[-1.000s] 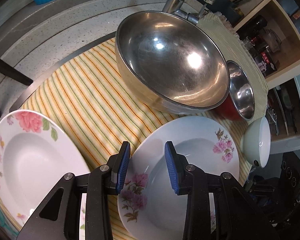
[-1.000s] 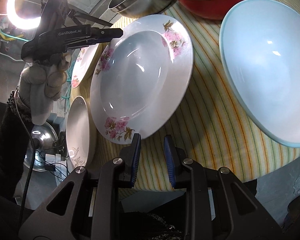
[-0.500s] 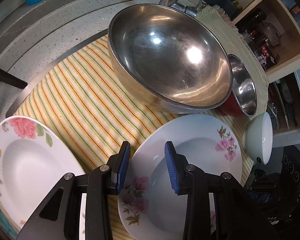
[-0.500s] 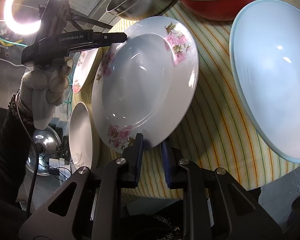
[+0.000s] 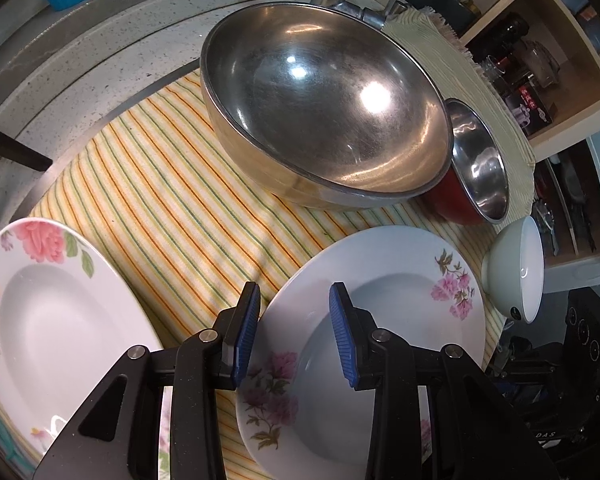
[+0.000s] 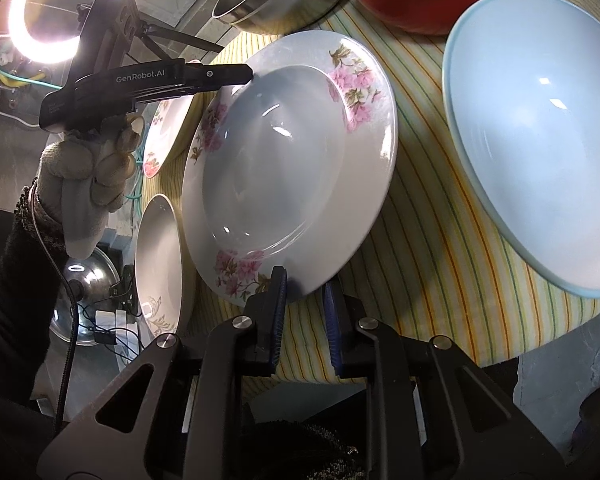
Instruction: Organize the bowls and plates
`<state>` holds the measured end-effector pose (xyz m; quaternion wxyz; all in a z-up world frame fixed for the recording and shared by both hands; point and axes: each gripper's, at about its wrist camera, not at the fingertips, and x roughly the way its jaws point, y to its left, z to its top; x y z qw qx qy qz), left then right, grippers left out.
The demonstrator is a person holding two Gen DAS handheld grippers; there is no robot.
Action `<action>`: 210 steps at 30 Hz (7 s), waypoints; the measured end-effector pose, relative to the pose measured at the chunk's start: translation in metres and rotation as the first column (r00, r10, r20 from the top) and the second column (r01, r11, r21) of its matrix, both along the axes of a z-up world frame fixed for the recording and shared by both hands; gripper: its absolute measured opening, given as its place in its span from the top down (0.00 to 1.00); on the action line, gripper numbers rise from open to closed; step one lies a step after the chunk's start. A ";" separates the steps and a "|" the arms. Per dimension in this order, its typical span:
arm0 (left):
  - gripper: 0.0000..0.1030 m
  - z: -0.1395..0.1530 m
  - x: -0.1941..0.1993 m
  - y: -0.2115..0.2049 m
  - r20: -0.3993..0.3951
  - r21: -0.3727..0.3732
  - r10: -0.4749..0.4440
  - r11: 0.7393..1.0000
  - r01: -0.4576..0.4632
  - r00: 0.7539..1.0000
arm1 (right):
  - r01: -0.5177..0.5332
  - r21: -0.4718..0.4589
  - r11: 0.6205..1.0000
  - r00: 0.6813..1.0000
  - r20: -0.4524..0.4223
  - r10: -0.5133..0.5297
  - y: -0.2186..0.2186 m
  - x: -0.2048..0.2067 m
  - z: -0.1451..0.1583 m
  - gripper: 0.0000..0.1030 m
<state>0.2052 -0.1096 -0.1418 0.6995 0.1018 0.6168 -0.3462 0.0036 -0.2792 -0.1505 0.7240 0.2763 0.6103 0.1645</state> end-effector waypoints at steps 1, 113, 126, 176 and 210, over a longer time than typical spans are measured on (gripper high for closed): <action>0.67 0.000 -0.002 0.000 -0.001 -0.002 -0.001 1.000 0.001 1.000 | -0.002 -0.001 1.000 1.000 -0.001 0.002 -0.001 0.000 0.000 0.81; 0.67 0.013 0.020 0.253 0.009 -0.130 0.604 0.791 -0.598 0.797 | -0.226 -0.189 0.956 0.955 0.149 0.255 0.144 0.202 0.026 0.59; 0.69 0.009 0.025 0.235 0.018 -0.103 0.552 0.831 -0.547 0.834 | -0.273 -0.196 0.942 0.947 0.120 0.299 0.161 0.213 0.012 0.82; 0.75 0.044 -0.023 0.143 0.039 -0.164 0.375 0.917 -0.364 0.926 | -0.163 -0.204 0.965 0.966 0.165 0.198 0.070 0.108 0.060 0.86; 0.75 0.023 -0.075 0.052 -0.012 -0.112 0.136 0.984 -0.136 0.991 | -0.080 -0.190 0.979 0.996 0.027 0.087 -0.004 0.013 0.032 0.84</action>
